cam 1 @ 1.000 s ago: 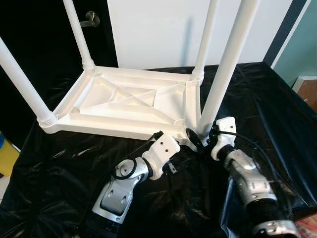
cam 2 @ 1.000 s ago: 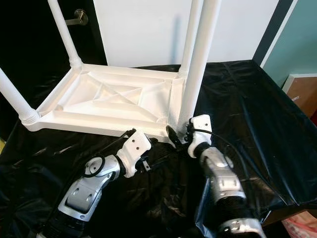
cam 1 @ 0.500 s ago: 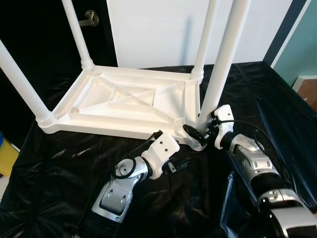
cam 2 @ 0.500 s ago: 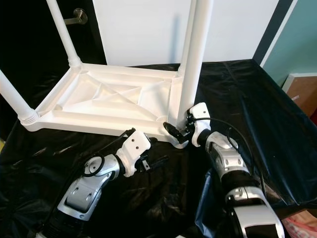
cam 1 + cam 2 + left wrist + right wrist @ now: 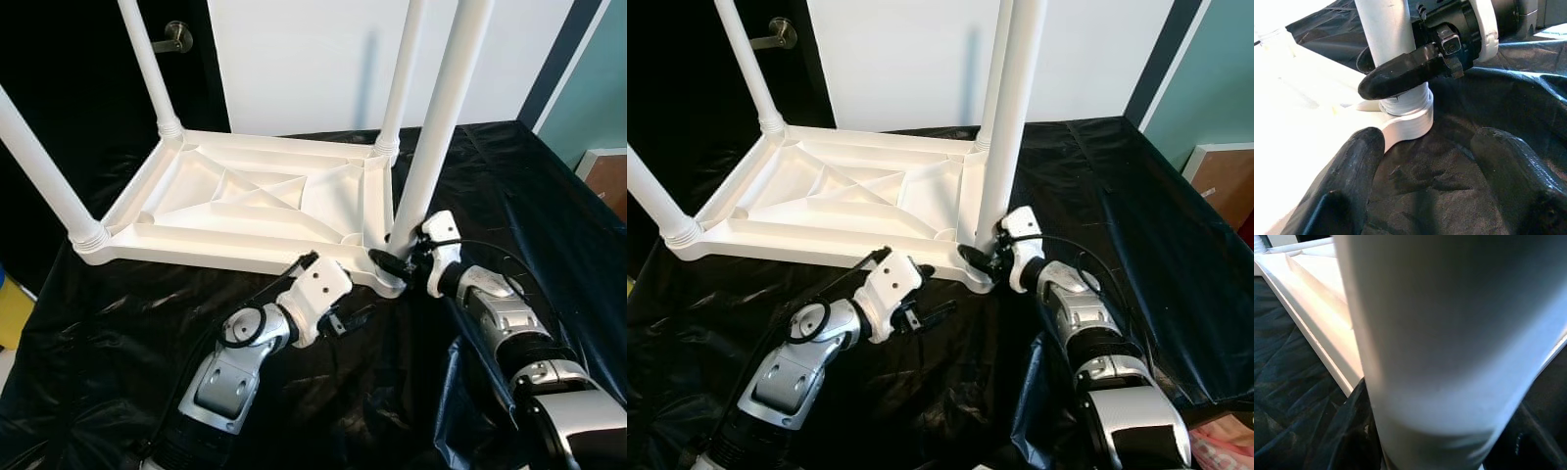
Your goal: Building children table
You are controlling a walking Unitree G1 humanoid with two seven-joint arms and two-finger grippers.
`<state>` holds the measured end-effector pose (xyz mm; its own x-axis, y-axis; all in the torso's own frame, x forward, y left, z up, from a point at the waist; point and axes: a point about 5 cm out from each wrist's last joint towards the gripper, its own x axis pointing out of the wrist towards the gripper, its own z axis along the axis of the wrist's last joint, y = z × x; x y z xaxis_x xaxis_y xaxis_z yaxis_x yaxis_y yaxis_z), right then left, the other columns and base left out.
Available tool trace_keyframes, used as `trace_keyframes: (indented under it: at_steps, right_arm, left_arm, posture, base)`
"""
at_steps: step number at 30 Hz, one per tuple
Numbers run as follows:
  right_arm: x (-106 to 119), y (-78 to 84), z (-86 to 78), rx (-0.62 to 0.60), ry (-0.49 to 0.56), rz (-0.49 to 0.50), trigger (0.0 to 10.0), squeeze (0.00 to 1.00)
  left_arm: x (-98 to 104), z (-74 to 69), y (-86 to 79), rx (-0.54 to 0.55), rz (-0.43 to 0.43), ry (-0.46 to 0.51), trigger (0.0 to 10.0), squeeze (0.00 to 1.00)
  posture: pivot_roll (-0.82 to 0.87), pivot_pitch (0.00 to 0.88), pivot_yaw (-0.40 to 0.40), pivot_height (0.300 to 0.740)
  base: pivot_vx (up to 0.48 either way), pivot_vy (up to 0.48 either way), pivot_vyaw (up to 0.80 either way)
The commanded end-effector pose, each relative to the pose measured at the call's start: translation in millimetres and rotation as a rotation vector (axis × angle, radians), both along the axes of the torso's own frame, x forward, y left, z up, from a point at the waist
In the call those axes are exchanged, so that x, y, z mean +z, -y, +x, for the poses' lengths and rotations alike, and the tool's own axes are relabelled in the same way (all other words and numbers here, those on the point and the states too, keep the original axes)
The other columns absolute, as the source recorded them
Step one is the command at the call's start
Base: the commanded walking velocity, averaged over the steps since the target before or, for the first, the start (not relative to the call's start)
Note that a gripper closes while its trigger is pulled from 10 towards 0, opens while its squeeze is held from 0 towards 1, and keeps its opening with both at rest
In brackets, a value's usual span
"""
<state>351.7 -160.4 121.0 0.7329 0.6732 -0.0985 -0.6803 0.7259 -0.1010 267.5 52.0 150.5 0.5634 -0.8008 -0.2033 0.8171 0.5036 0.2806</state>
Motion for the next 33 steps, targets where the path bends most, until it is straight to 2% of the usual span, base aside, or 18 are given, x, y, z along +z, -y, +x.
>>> trace_keyframes:
  at_steps: [1,8,9,11,14,15,18,20,22,25,27,28,29,30,33]
  right_arm:
    - [-12,-5.3,-3.8,0.027,-0.054,-0.003,10.0,0.0]
    - [-13,-4.1,-3.5,-0.029,-0.045,-0.002,10.0,0.0]
    - [-15,-2.8,-2.3,-0.086,-0.044,-0.03,10.0,0.0]
    - [-15,-2.8,-2.3,-0.086,-0.044,-0.03,10.0,0.0]
    - [-17,-2.5,-1.4,-0.206,-0.039,-0.018,10.0,0.0]
    - [-20,-6.7,-2.5,-0.313,-0.058,0.017,10.0,0.0]
    - [-22,-9.6,-4.0,-0.382,-0.076,0.043,10.0,0.0]
    - [-30,-22.8,-12.4,-0.504,-0.106,0.081,10.0,0.0]
    - [-32,-26.9,-15.3,-0.529,-0.114,0.089,10.0,0.0]
    - [-35,-38.3,-21.6,-0.656,-0.116,0.122,10.0,0.0]
    - [-35,-38.3,-21.6,-0.656,-0.116,0.122,10.0,0.0]
    - [-35,-44.8,-23.5,-0.704,-0.116,0.14,10.0,0.0]
    - [-35,-44.8,-23.5,-0.704,-0.116,0.14,10.0,0.0]
    - [-34,-53.7,-24.2,-0.693,-0.119,0.16,10.0,0.0]
    - [-32,-58.7,-24.4,-0.673,-0.114,0.17,10.0,0.0]
  left_arm:
    - [2,0.1,0.5,0.06,0.005,0.031,10.0,0.0]
    - [1,-0.4,1.3,0.057,0.01,0.029,10.0,0.0]
    - [0,-0.3,1.4,0.058,0.01,0.028,10.0,0.0]
    - [0,-0.3,1.4,0.058,0.01,0.028,10.0,0.0]
    - [0,-0.4,2.1,0.055,0.01,0.026,10.0,0.0]
    - [0,-0.7,2.9,0.051,0.01,0.025,10.0,0.0]
    - [0,-0.9,3.5,0.048,0.01,0.024,10.0,0.0]
    - [-1,-1.4,4.6,0.043,0.01,0.024,10.0,0.0]
    - [-1,-1.5,4.8,0.043,0.01,0.024,10.0,0.0]
    - [-1,-2.0,7.3,0.041,0.003,0.022,10.0,0.0]
    - [-1,-2.0,7.3,0.041,0.003,0.022,10.0,0.0]
    - [-2,-2.4,8.8,0.041,-0.002,0.02,10.0,0.0]
    - [-2,-2.4,8.8,0.041,-0.002,0.02,10.0,0.0]
    - [-2,-3.1,10.1,0.04,-0.007,0.018,10.0,0.0]
    - [-3,-3.9,10.9,0.039,-0.007,0.016,10.0,0.0]
  posture:
    - [0.06,0.043,-0.039,0.74]
    - [0.06,0.046,-0.043,0.74]
    - [0.06,0.047,-0.042,0.74]
    - [0.06,0.047,-0.042,0.74]
    - [0.06,0.046,-0.043,0.74]
    - [0.05,0.044,-0.042,0.74]
    - [0.05,0.044,-0.042,0.74]
    - [0.05,0.04,-0.045,0.74]
    - [0.05,0.04,-0.045,0.74]
    - [0.04,0.035,-0.056,0.74]
    - [0.04,0.035,-0.056,0.74]
    - [0.04,0.031,-0.063,0.74]
    - [0.04,0.031,-0.063,0.74]
    - [0.04,0.029,-0.063,0.74]
    - [0.03,0.025,-0.063,0.74]
  base:
    - [0.0,0.0,0.0]
    - [0.0,0.0,0.0]
    - [0.0,0.0,0.0]
    - [0.0,0.0,0.0]
    - [0.0,0.0,0.0]
    - [0.0,0.0,0.0]
    - [0.0,0.0,0.0]
    - [0.0,0.0,0.0]
    - [0.0,0.0,0.0]
    - [0.0,0.0,0.0]
    - [0.0,0.0,0.0]
    - [0.0,0.0,0.0]
    - [0.0,0.0,0.0]
    - [0.0,0.0,0.0]
    - [0.0,0.0,0.0]
